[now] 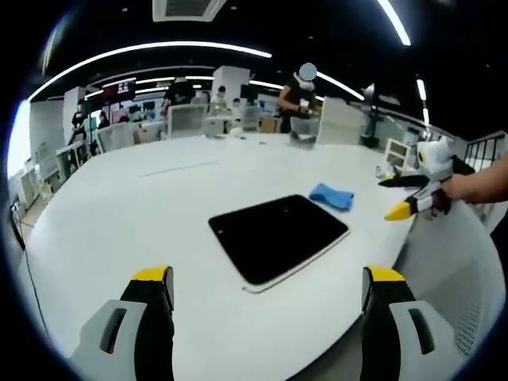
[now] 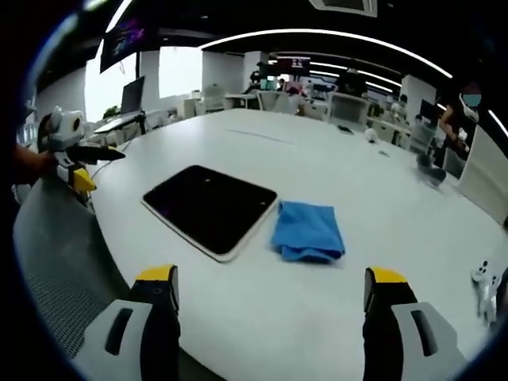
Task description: Wipe the mirror surface with the cleaning cloth until all visible marks leave the cleaned area.
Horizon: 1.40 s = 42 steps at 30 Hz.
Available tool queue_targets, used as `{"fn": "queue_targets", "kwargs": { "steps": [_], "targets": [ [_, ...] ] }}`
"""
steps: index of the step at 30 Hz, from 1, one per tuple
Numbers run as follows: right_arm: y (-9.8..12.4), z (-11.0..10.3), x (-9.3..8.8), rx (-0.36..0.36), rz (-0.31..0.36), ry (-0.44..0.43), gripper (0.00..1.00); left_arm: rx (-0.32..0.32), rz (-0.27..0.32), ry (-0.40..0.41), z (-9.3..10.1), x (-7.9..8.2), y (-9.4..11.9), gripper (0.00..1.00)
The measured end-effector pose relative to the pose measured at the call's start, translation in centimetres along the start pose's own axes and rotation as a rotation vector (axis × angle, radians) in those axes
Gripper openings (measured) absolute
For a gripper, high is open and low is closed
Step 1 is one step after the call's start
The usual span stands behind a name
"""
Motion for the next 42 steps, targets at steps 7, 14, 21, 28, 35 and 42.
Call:
{"fn": "queue_targets", "kwargs": {
  "steps": [7,14,21,28,35,42],
  "targets": [
    [0.0,-0.2,0.1,0.002,0.003,-0.005,0.97,0.008,-0.002,0.0,-0.1,0.0,0.0,0.99],
    [0.2,0.1,0.0,-0.02,0.007,-0.013,0.97,-0.004,-0.01,-0.007,0.1,-0.1,0.0,0.99],
    [0.1,0.0,0.1,-0.014,0.0,-0.002,0.98,-0.006,-0.01,-0.005,0.1,-0.1,-0.1,0.99],
    [-0.3,-0.1,0.9,0.007,-0.017,0.032,0.98,-0.001,-0.013,-0.01,0.0,-0.1,0.0,0.99],
    [-0.6,2.3,4.1,-0.016,-0.004,-0.008,0.98,-0.013,-0.005,-0.021,0.1,0.0,0.0,0.99],
    [-1.5,2.8,7.0,0.036,-0.071,0.009,0.89,-0.018,-0.014,-0.028,0.2,0.0,-0.1,0.99]
  ]
}}
Point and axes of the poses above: the point that each gripper's makers call its tool centre point, and the gripper's own axes: y roughly backward along the fingers, z roughly to its right, x roughly out of its top, the point moved 6 cm from there along y, roughly backward along the fingers, and after that the axes turned 2 degrees about -z, right-handed, at the moved point
